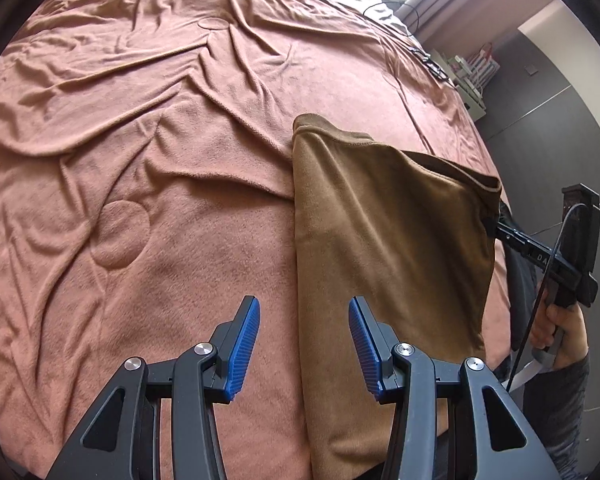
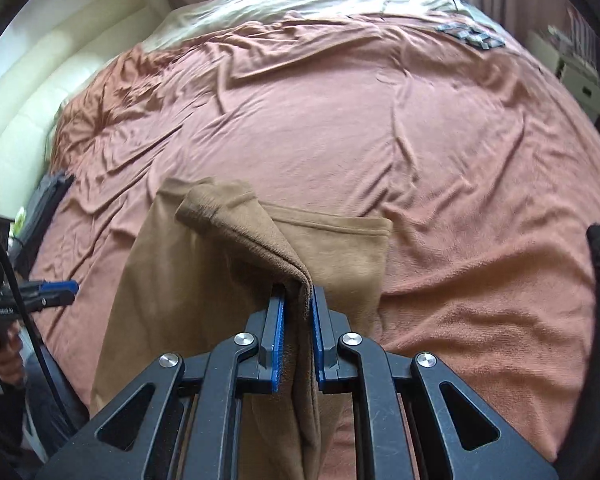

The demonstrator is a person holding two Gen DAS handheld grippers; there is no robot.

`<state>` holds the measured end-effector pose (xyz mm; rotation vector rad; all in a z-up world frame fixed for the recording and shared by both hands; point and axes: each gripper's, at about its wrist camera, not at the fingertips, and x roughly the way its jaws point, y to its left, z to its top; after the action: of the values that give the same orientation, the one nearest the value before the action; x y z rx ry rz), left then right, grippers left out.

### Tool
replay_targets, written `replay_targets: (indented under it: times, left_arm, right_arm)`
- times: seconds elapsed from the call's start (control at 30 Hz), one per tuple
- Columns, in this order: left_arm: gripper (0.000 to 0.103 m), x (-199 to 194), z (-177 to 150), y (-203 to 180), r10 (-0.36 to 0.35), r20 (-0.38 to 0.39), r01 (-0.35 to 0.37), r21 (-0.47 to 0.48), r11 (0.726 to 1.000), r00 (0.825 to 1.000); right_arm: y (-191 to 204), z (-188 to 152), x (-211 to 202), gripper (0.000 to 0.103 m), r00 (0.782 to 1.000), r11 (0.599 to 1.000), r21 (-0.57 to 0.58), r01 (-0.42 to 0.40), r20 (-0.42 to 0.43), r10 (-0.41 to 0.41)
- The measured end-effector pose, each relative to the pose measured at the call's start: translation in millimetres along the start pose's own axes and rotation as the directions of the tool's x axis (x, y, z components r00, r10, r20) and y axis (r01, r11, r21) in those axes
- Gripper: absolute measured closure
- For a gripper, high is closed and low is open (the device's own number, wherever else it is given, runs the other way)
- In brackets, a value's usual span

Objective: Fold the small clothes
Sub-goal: 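Open the right gripper and move both tools over the folded shirt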

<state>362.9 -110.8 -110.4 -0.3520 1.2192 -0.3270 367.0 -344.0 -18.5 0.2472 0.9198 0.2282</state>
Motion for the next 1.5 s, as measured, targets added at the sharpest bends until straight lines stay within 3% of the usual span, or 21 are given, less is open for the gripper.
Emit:
replay_targets:
  times: [0.17,0.2,0.3,0.53,0.63,0.67,0.7,0.9,1.07,1.2,1.33,1.4,1.5]
  left_arm:
    - [0.054,16,8,-4,0.022,-0.023,-0.022,0.009,1.0,0.999]
    - [0.054,19,9,-5,0.027,-0.029,-0.027,0.011,1.0,0.999]
    - [0.054,31,12,-6,0.035,-0.049,-0.035,0.014,0.999,0.998]
    - [0.054,47,18,-8,0.061,-0.067,-0.059,0.032,0.998,0.996]
    - [0.054,49,27,-8,0.072,-0.058,-0.07,0.028,0.997,0.996]
    - [0.054,50,30,-9,0.074,-0.054,-0.072,0.03,0.997,0.996]
    - [0.054,50,33,-10,0.077,-0.047,-0.075,0.035,0.997,0.996]
    - [0.054,49,57,-26,0.075,0.006,-0.075,0.082,0.994,0.997]
    - [0.054,55,77,-42,0.061,0.04,-0.067,0.143,0.988,0.997]
    - [0.055,68,92,-48,0.053,0.039,-0.059,0.168,0.984,0.998]
    - [0.055,83,100,-54,0.042,0.023,-0.046,0.201,0.978,0.999]
    - [0.055,90,103,-56,0.051,0.022,-0.055,0.212,0.976,0.998]
    - [0.055,100,108,-53,0.078,0.017,-0.08,0.212,0.974,0.997]
  right_arm:
    - [-29,1,25,0.094,1.0,0.995,0.1,-0.003,-0.027,0.005]
    - [-34,2,29,0.1,0.999,0.993,0.117,-0.008,-0.03,0.012]
    - [-50,0,33,0.1,0.996,0.98,0.185,-0.077,-0.022,0.082]
    - [-63,5,24,0.099,0.981,0.958,0.214,-0.192,0.012,0.194]
    - [-65,10,27,0.085,0.978,0.955,0.216,-0.203,0.004,0.207]
    - [-66,11,29,0.072,0.98,0.958,0.213,-0.194,0.003,0.198]
    - [-66,12,29,0.067,0.982,0.961,0.205,-0.185,0.008,0.187]
    - [-41,10,17,0.067,0.986,0.981,0.096,-0.168,0.034,0.165]
    - [-6,7,16,0.067,0.975,0.974,-0.047,-0.222,-0.009,0.222]
    - [4,5,38,0.067,0.965,0.963,-0.083,-0.255,-0.078,0.249]
    - [-1,11,65,0.068,0.981,0.983,-0.088,-0.163,-0.12,0.152]
    - [-10,13,70,0.079,0.987,0.989,-0.078,-0.124,-0.117,0.115]
    - [-23,19,70,0.087,0.992,0.995,-0.045,-0.089,-0.089,0.085]
